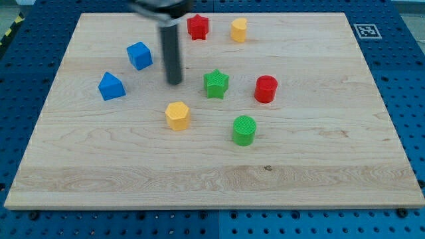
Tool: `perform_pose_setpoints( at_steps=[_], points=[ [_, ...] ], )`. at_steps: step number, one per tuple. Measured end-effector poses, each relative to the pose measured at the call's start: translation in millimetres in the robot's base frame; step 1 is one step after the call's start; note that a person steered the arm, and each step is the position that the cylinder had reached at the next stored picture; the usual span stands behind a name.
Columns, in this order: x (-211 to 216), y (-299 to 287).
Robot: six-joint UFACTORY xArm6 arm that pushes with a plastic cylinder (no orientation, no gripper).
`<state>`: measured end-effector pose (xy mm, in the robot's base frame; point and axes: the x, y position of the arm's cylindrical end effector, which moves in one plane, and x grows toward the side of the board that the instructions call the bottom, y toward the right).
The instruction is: Move the blue cube to the top side of the board
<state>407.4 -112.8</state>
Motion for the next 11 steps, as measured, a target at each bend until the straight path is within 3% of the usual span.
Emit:
perform_pose_setpoints(
  at_steps=[1,2,5,7,11],
  points=[
    [-12.8,-71.4],
    [-28.7,-87.6],
    [-89.1,-64.1],
    [-41.7,-47.2],
    [-85.6,-30.6]
  ],
)
